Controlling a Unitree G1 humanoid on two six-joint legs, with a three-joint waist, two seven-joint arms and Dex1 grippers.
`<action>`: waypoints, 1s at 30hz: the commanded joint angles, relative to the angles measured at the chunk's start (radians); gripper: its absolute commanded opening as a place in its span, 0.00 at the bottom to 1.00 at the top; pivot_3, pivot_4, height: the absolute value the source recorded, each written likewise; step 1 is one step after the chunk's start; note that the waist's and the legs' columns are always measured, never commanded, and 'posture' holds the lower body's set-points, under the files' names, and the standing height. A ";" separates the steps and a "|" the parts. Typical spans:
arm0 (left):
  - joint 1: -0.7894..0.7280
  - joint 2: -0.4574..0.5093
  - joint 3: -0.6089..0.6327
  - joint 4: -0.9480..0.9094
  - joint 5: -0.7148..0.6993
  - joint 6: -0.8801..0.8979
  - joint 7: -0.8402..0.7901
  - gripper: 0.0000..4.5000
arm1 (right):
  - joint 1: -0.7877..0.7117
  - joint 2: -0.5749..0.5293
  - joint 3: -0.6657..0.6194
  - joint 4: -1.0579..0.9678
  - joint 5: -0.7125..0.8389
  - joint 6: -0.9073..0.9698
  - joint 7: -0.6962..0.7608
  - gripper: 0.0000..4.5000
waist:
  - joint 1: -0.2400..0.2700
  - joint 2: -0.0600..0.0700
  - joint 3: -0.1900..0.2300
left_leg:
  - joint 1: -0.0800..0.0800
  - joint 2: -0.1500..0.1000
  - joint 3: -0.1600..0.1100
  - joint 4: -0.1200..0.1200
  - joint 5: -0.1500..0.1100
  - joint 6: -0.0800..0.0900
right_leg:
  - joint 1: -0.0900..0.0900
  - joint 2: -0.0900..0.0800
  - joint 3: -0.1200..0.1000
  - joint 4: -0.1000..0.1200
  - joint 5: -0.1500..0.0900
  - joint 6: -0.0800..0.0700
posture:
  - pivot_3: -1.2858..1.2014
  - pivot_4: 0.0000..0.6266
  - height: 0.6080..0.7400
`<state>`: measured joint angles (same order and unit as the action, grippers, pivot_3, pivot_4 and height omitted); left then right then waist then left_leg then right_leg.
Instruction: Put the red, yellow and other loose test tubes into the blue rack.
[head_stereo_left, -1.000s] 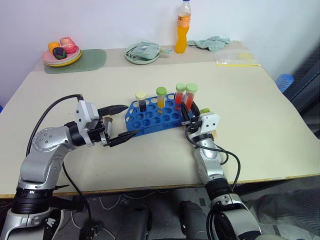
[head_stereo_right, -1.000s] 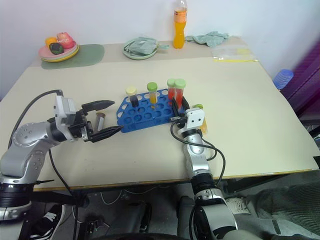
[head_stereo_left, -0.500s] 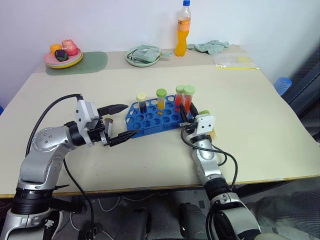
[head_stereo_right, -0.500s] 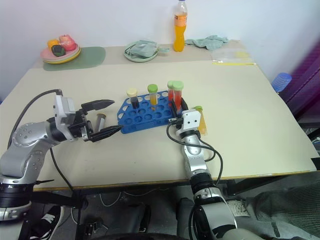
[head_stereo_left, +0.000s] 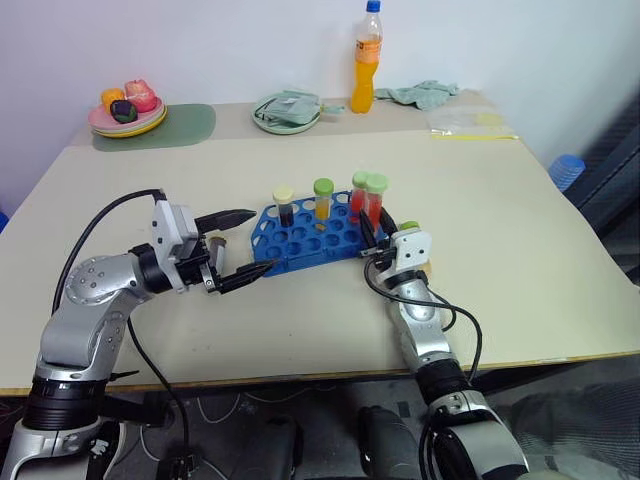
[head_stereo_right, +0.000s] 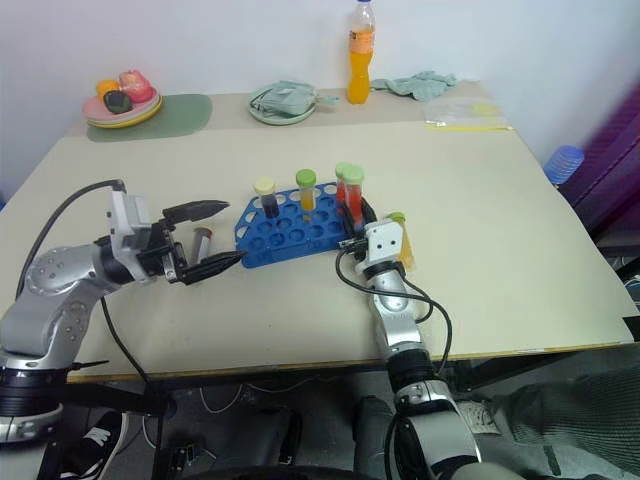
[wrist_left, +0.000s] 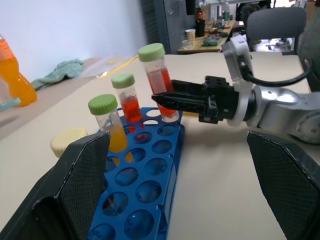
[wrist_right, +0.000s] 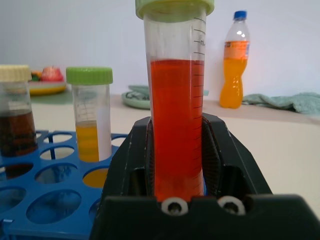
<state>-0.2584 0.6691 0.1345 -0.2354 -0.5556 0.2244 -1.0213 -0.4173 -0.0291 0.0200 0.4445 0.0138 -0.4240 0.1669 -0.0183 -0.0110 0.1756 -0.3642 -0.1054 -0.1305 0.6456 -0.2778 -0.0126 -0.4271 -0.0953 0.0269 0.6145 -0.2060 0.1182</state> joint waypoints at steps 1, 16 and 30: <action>-0.001 -0.005 0.013 -0.027 -0.012 -0.007 0.004 1.00 | 0.025 -0.006 0.001 -0.140 0.026 0.093 0.012 0.17 | 0.001 0.000 0.000 | -0.001 0.000 0.000 0.000 0.000 0.000 | 0.000 0.000 0.000 0.000 0.000 0.000 | 0.52 0.24 1.00; -0.009 -0.019 0.005 -0.031 0.002 -0.009 0.008 1.00 | 0.022 0.015 0.006 -0.078 0.005 0.072 -0.008 0.17 | -0.002 0.001 0.000 | -0.002 0.000 0.000 0.000 0.000 0.000 | -0.001 0.000 0.000 0.000 0.000 0.000 | 0.52 0.24 1.00; 0.001 -0.035 -0.005 -0.037 0.004 -0.012 0.024 1.00 | 0.060 -0.004 0.012 -0.209 0.042 0.080 0.044 0.17 | -0.001 0.002 0.001 | -0.003 0.001 0.000 0.000 0.000 0.000 | -0.003 0.001 0.000 0.000 0.000 0.000 | 0.52 0.24 1.00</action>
<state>-0.2505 0.6353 0.1299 -0.2479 -0.5520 0.2271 -1.0000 -0.3538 -0.0379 0.0292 0.2590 0.0496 -0.3303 0.2099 -0.0197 -0.0095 0.1765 -0.3676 -0.1049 -0.1305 0.6453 -0.2777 -0.0129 -0.4303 -0.0946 0.0267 0.6142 -0.2061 0.1182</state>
